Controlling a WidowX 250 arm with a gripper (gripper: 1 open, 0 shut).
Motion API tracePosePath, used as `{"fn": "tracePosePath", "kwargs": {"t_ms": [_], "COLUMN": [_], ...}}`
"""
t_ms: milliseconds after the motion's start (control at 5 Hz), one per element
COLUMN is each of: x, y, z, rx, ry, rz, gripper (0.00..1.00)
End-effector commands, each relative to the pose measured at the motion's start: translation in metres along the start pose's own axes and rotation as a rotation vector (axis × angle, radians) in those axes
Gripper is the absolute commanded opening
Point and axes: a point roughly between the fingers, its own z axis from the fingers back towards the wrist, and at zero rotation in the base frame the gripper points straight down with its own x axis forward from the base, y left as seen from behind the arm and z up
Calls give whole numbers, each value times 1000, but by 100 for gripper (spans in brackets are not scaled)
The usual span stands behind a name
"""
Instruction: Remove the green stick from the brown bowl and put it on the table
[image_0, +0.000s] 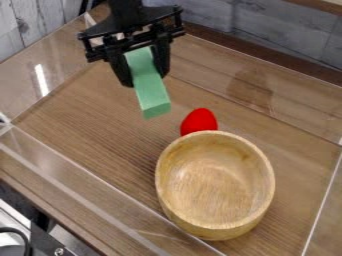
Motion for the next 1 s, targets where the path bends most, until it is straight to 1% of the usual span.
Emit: {"fn": "tracePosePath", "kwargs": {"t_ms": [0,200,600,800], "x": [3,0,8,15], "y": [-6,-4,-3,9], "z": [13,12,3,-7], "rx": [-21,-13,-2,2], "ry": [-57,-68,-76,-78], "rz": [7,24,-1,-9], "gripper": [0,0,0,0]}}
